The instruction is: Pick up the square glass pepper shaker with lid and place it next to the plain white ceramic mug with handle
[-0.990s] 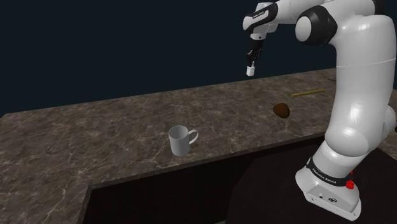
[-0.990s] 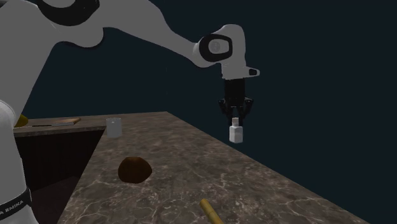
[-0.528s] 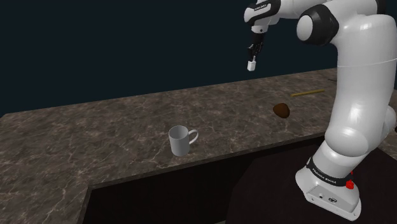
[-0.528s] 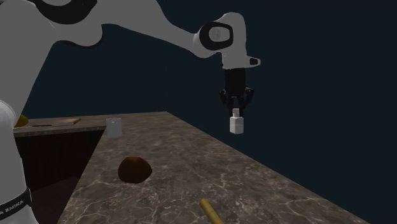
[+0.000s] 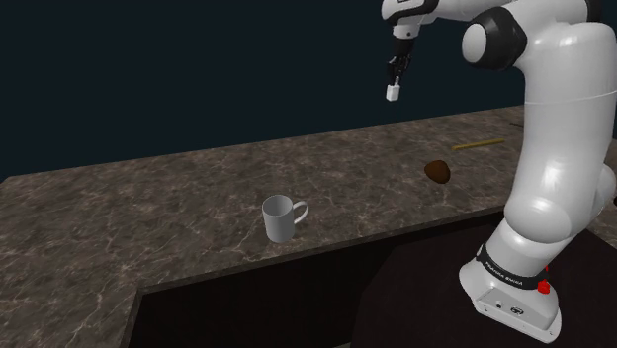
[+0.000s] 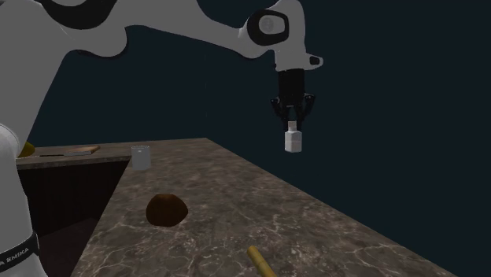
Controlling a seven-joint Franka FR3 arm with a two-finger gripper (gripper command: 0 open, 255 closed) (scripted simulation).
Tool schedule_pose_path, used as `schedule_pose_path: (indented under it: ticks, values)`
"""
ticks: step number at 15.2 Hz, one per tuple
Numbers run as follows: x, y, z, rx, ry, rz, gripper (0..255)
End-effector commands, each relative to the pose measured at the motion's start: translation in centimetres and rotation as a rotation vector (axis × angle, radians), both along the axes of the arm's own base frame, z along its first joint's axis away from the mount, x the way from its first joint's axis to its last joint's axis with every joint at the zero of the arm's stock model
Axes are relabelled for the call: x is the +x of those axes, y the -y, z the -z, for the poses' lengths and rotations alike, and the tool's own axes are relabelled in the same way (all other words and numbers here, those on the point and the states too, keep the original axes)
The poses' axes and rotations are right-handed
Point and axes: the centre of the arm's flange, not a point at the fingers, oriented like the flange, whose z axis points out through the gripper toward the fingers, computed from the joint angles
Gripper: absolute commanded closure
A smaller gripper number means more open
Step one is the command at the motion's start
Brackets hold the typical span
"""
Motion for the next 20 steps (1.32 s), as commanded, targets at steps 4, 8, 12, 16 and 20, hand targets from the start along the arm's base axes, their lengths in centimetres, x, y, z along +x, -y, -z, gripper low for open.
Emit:
schedule_pose_path:
  ticks: [4, 8, 12, 16, 20]
  values:
    - [0.0, 0.0, -2.2, 0.0, 0.0, 0.0, 255]
    - [0.2, -5.3, -2.3, 0.0, 0.0, 0.0, 255]
    - [0.3, -10.6, -2.3, 0.0, 0.0, 0.0, 255]
    - [0.5, -15.9, -2.3, 0.0, 0.0, 0.0, 255]
    - [0.6, -21.2, -2.3, 0.0, 0.0, 0.0, 255]
